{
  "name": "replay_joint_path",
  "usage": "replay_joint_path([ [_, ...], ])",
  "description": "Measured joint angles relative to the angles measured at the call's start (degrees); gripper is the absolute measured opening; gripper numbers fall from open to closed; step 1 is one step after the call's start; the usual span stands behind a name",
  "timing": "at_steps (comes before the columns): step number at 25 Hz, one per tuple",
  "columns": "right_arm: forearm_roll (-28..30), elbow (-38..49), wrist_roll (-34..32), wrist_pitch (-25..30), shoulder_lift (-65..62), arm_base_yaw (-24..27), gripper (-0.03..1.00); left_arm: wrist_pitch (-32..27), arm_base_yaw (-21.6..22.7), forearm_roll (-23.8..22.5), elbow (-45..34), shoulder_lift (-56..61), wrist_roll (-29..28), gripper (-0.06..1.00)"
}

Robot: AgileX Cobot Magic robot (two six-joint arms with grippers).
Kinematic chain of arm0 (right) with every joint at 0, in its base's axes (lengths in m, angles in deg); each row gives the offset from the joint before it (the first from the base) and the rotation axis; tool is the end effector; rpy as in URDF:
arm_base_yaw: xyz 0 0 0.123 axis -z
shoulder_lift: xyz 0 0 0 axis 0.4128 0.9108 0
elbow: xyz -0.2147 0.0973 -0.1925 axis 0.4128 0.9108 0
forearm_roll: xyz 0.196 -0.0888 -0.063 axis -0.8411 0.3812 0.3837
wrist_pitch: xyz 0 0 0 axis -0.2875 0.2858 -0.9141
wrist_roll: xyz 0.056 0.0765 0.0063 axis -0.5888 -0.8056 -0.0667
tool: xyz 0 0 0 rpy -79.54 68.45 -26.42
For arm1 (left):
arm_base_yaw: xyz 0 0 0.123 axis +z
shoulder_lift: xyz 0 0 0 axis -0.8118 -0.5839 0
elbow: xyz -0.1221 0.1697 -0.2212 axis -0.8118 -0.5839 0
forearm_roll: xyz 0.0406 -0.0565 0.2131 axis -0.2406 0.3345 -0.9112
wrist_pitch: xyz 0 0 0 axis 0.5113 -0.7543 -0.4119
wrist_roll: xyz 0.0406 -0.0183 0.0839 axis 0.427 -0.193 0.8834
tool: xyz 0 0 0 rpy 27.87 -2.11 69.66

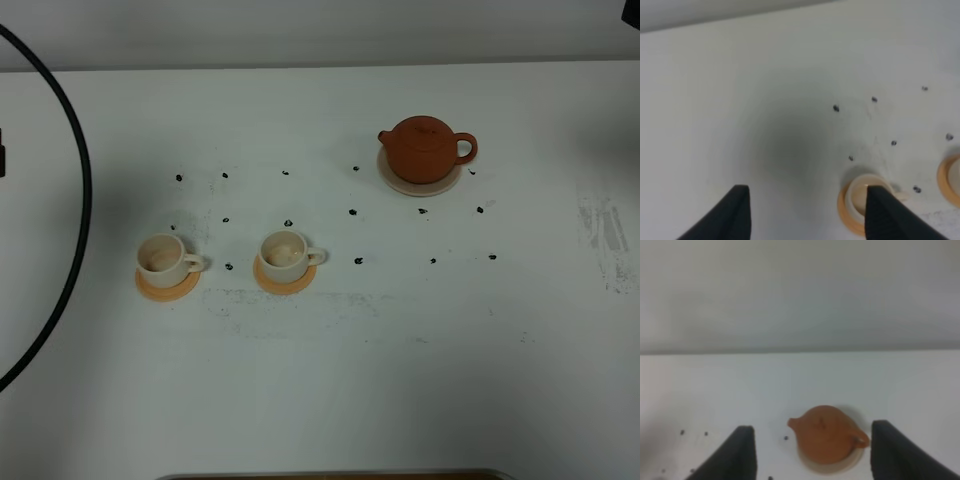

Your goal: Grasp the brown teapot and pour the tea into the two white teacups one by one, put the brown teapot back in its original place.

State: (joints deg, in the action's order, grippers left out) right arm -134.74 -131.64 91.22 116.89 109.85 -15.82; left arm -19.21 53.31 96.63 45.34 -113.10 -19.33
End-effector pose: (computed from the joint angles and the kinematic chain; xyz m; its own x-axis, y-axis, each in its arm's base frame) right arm 0.2028 0.0149 0.3965 -0.4160 0.0743 -0.9063 -0.2870 0.9350 0.2084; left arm 0.1799 -0.0103 0.3645 -0.5539 0.1280 -0.8227 0.1464 0.9877 0.0551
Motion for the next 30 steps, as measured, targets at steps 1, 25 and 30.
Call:
replay_joint_path([
  [1,-0.84,0.87,0.84,0.18,-1.79,0.0,0.52,-0.72,0.0,0.0,-0.17,1.76,-0.37,0.52],
  [25,1.59,5.88,-0.38,10.44,-22.74,0.0,0.48,-20.27,0.0,0.0,-0.35,24.22,-0.83,0.44],
  [30,1.64,5.88,-0.43,10.53,-22.21,0.0,0.48,-22.8,0.0,0.0,-1.72,24.44,-1.79,0.44],
])
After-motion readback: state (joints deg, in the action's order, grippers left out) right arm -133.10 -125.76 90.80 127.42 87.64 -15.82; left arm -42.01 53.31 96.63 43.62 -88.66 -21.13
